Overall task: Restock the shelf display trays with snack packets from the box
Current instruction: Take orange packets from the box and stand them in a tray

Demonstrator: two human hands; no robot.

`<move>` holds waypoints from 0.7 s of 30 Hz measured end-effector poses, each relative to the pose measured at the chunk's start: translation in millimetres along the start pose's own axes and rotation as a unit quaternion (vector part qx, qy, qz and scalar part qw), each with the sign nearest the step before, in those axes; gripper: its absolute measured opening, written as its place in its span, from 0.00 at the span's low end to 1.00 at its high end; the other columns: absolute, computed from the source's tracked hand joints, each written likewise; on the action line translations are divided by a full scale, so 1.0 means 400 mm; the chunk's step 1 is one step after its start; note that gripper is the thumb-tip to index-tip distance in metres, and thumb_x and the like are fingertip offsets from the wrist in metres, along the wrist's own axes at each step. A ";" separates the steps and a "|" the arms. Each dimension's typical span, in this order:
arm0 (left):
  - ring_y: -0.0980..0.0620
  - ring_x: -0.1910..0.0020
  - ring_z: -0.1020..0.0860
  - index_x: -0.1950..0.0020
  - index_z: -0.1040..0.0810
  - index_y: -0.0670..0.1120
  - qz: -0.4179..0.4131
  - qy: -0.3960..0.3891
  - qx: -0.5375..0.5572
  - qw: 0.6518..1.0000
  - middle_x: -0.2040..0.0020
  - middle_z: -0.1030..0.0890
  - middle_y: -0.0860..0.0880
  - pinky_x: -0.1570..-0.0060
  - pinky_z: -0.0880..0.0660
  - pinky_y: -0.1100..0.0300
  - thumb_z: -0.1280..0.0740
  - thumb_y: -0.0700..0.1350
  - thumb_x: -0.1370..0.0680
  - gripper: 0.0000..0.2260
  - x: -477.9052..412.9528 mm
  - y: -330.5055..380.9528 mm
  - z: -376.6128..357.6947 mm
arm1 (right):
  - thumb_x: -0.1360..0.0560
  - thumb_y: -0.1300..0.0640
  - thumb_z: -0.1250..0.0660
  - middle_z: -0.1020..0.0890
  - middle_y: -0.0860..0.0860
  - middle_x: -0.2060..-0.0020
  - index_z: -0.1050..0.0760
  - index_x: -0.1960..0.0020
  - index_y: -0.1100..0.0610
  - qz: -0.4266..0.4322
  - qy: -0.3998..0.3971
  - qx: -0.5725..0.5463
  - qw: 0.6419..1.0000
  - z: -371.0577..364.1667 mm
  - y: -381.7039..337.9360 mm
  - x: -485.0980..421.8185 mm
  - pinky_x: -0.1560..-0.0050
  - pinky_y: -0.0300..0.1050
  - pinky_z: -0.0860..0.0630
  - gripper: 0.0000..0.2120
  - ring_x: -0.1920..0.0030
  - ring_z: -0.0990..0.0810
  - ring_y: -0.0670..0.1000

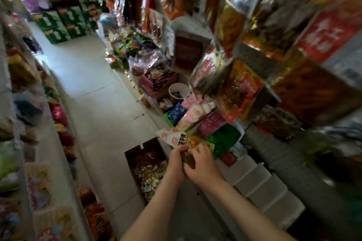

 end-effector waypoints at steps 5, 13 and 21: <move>0.41 0.60 0.19 0.53 0.18 0.37 0.060 -0.098 -0.078 0.990 0.60 0.17 0.39 0.53 0.24 0.49 0.40 0.42 0.23 0.12 0.070 -0.014 -0.091 | 0.22 0.48 0.39 0.28 0.49 0.42 0.21 0.43 0.54 -0.073 0.080 -0.078 0.991 0.110 0.083 0.075 0.35 0.47 0.37 0.14 0.39 0.32 0.51; 0.39 0.53 0.18 0.43 0.24 0.39 0.138 -0.195 -0.224 0.945 0.53 0.16 0.38 0.47 0.23 0.45 0.36 0.40 0.23 0.10 0.130 -0.115 -0.223 | 0.30 0.43 0.28 0.24 0.48 0.44 0.32 0.37 0.51 -0.321 0.093 -0.224 0.915 0.239 0.227 0.231 0.47 0.46 0.26 0.27 0.42 0.25 0.51; 0.38 0.49 0.19 0.39 0.25 0.39 0.100 -0.251 -0.204 0.941 0.50 0.16 0.39 0.46 0.24 0.44 0.40 0.34 0.25 0.15 0.142 -0.187 -0.261 | 0.28 0.47 0.28 0.17 0.48 0.56 0.22 0.48 0.54 -0.363 0.142 -0.450 0.804 0.225 0.330 0.359 0.49 0.48 0.23 0.13 0.54 0.19 0.49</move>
Point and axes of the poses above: each hand's wrist, its own x-axis away from the middle knuckle, its own z-axis out of the back of the hand, y = z × x, the point moved 1 cm from there along -x, towards the middle knuckle
